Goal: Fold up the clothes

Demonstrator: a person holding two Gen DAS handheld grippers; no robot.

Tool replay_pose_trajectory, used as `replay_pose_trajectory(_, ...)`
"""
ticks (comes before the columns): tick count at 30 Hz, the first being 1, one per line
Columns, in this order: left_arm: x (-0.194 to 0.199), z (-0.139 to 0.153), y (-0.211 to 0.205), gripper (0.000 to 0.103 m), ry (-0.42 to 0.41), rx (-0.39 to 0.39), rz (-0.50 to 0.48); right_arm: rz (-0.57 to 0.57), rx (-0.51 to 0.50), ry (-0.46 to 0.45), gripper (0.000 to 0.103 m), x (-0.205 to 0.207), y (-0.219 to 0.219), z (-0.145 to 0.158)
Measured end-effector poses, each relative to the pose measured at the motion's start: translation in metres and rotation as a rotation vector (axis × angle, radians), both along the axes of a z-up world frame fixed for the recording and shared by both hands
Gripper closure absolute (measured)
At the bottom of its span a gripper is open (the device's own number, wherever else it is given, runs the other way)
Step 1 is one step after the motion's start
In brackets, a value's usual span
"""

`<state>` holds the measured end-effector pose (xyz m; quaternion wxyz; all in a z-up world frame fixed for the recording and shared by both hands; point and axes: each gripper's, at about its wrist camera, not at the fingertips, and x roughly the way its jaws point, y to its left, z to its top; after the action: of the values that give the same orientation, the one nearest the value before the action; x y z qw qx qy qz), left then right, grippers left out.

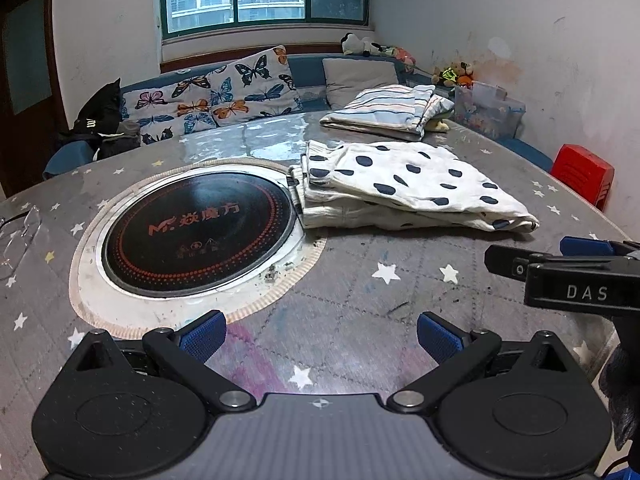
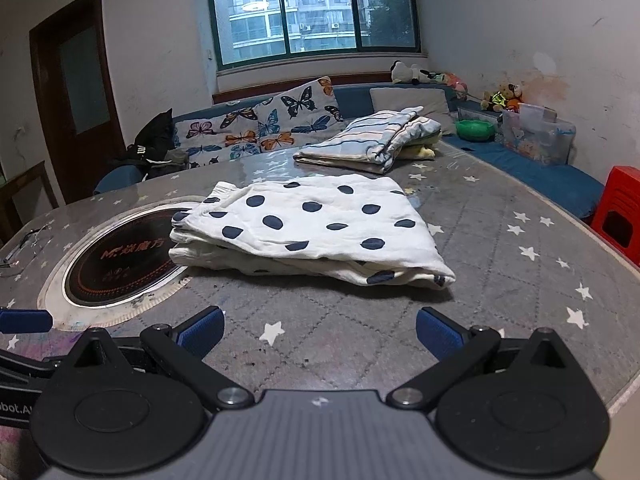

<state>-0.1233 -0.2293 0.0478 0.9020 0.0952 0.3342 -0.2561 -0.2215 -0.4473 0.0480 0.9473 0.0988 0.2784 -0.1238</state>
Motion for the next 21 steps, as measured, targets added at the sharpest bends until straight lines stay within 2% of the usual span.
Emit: replay_pose_trajectory(21,0.015,-0.001,-0.01,0.0,0.039,0.009,-0.007,-0.022,0.007,0.029,0.0,0.017,-0.01,-0.006)
